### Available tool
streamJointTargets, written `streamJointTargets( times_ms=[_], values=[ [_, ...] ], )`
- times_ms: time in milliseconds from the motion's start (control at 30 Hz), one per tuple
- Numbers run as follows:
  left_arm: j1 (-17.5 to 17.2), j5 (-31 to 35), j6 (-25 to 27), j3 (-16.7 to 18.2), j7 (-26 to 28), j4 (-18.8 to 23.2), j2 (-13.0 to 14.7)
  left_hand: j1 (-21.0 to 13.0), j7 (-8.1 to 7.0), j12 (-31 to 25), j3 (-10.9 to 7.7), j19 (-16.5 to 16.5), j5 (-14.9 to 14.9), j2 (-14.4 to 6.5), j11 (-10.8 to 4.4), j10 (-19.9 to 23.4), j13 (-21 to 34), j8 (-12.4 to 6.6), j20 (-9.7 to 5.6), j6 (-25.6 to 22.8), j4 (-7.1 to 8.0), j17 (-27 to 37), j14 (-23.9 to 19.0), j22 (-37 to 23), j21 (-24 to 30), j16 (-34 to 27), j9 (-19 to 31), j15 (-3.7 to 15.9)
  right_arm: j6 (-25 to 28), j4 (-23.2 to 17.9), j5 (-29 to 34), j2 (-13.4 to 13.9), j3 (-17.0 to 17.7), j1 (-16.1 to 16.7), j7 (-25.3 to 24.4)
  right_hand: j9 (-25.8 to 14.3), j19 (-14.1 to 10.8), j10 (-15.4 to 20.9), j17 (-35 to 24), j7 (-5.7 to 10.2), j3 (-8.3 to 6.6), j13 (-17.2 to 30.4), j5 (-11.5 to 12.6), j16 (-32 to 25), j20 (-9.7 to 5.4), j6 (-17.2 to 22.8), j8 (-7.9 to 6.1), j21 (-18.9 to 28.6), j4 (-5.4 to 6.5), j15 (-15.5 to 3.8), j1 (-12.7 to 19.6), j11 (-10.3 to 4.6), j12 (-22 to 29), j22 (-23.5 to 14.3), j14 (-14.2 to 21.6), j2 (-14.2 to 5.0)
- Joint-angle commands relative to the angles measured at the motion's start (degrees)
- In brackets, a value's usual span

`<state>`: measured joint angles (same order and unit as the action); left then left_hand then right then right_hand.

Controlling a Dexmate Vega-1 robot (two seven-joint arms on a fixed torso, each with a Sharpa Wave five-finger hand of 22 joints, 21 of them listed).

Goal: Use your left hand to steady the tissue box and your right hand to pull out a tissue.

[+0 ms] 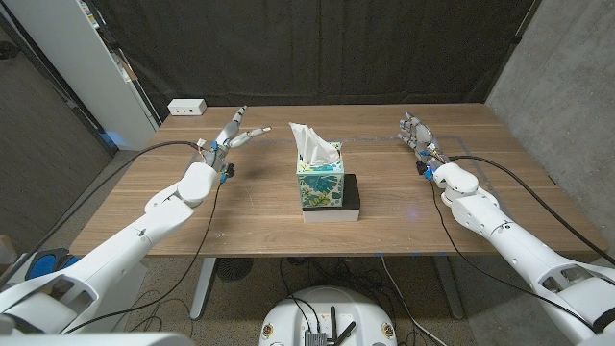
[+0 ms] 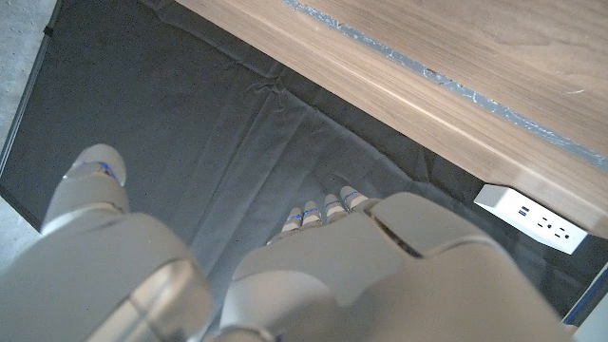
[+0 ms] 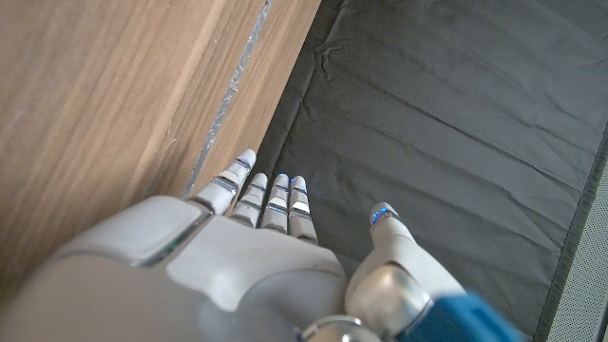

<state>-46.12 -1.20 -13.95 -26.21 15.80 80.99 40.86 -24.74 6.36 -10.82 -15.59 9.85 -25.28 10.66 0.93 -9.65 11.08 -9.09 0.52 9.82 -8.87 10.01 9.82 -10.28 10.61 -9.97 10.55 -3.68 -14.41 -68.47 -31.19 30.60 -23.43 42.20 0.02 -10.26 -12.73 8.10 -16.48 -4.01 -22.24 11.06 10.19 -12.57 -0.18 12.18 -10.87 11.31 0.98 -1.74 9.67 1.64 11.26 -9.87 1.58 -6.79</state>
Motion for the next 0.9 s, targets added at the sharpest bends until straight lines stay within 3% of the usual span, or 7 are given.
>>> streamJointTargets(
  times_ms=[33, 900],
  values=[
    [-0.90, -0.77, 1.31, 0.37, 0.16, 1.35, 0.30, -0.45, 0.27, -0.49, 0.54, 3.89, -0.77, -0.21, -0.06, -25.10, 0.06, -0.32, -0.33, 31.44, 0.10, 0.20, 20.38, -0.28, 0.53, -0.39, 0.23, -0.11, -0.17, 0.09, 0.49, -0.06, -0.19, -0.17, -0.38, -0.17, -0.20, 0.62, 0.14, -0.25, -0.07, 0.10, 0.11, -0.27, 0.14, 0.33, -0.36, 0.31, -0.61, 0.30, -0.10, 0.26, 0.44, -0.14, -0.02, -0.01],
    [-8.83, -1.87, 4.57, 2.94, 2.34, 10.92, 2.81, -0.65, -0.42, -1.02, 2.17, 3.23, -1.82, -0.67, -0.66, -23.86, 0.02, -1.11, -0.54, 30.02, 0.39, 0.15, 19.66, -0.26, 0.89, -0.62, 0.17, 0.19, -0.84, 0.63, 0.01, -0.12, 0.12, 0.31, -0.03, -0.16, -0.12, 0.55, 0.79, -0.49, 0.12, 0.09, 0.04, -0.01, 0.68, 0.25, -0.22, 0.17, -1.49, 0.76, 0.11, 0.49, 0.26, -0.13, -0.04, 0.32]
  ],
)
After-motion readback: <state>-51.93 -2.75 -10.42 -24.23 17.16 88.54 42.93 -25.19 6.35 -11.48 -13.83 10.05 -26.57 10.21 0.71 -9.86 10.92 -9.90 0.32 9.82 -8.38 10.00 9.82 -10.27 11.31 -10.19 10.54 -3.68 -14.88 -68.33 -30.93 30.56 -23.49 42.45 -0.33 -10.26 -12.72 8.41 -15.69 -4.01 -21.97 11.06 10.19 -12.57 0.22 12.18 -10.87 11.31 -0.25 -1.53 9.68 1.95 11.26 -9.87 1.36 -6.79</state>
